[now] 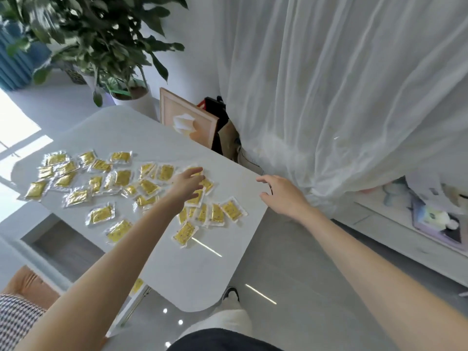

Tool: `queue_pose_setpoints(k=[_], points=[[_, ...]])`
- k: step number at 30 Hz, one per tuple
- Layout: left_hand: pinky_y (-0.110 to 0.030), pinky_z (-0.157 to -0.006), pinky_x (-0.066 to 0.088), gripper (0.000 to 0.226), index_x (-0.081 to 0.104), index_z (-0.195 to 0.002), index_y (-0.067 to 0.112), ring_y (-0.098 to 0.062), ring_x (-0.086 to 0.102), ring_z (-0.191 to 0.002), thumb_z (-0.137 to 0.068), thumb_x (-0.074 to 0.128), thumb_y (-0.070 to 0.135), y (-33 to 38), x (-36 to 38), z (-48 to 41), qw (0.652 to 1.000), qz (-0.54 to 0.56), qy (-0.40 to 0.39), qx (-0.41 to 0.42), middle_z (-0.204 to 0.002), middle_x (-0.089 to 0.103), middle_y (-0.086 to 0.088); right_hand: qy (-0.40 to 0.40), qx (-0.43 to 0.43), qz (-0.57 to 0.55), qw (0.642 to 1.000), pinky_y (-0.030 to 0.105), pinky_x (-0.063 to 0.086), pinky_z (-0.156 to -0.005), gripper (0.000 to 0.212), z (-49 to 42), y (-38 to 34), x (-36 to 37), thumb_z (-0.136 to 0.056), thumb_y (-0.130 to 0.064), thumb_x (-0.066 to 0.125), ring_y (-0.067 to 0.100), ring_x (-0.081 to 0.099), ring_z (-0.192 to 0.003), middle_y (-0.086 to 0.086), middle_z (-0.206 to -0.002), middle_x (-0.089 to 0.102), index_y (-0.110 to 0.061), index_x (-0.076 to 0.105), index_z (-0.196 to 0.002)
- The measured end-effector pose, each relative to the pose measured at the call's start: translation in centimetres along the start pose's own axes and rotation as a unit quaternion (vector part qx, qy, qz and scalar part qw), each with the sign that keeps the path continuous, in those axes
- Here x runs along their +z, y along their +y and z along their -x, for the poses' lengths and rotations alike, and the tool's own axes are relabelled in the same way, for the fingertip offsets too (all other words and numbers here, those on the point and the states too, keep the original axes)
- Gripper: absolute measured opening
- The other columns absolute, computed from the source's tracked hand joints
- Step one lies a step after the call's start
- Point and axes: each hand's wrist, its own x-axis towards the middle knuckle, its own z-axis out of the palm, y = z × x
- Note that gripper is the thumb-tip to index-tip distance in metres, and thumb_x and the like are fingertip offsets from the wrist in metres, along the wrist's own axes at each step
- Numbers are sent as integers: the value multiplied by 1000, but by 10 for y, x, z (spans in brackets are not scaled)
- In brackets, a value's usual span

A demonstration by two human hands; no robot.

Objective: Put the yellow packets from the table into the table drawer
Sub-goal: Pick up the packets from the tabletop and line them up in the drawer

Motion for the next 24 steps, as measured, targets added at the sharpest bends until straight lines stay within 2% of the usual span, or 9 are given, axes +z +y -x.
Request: queue_pose_setpoints(k=[4,8,12,15,18,21,24], points=[[-35,-95,45,40,46,-137,20,-22,55,-109,-97,47,20,18,13,-49,1000,7,19,-21,-130,54,-6,-31,10,-33,999,36,48,-91,45,-58,22,-7,-92,-23,50,16,55,-109,-4,-141,49,-25,48,-136],[-34,-92,45,40,46,-138,17,-21,55,-105,-97,46,19,26,20,-81,998,11,54,-38,-130,54,-7,-86,-5,-52,995,35,45,-94,44,-111,30,-4,-93,-23,48,17,50,-117,-4,-141,47,-25,46,-137],[-21,-71,44,39,48,-136,14,-19,55,-99,-98,42,13,19,23,-109,992,21,120,-34,-129,58,-8,-138,-47,-23,989,36,46,-93,45,-172,32,15,-91,-23,49,19,51,-116,-2,-140,49,-23,48,-136],[-16,-64,42,39,48,-135,11,-18,55,-97,-98,38,7,6,26,-124,983,46,168,-51,-123,60,-8,-195,-82,-6,977,37,44,-97,45,-209,35,36,-90,-22,50,19,48,-124,1,-140,48,-21,47,-136],[-17,-63,42,40,49,-134,12,-19,55,-97,-97,37,7,-8,33,-134,971,64,216,-78,-124,61,-9,-255,-113,16,960,36,44,-99,46,-243,39,54,-91,-20,50,19,46,-127,1,-142,45,-20,45,-137],[-22,-68,44,39,50,-134,13,-21,58,-103,-96,40,10,-21,43,-140,951,91,272,-115,-124,62,-8,-307,-138,35,941,37,42,-102,49,-270,40,67,-90,-19,51,22,43,-130,2,-144,42,-19,43,-138],[-23,-70,44,40,51,-134,12,-22,58,-105,-96,40,9,-35,57,-146,933,120,307,-145,-125,62,-10,-343,-145,38,927,38,39,-105,52,-286,42,78,-89,-25,56,25,41,-130,5,-143,40,-18,43,-139]])
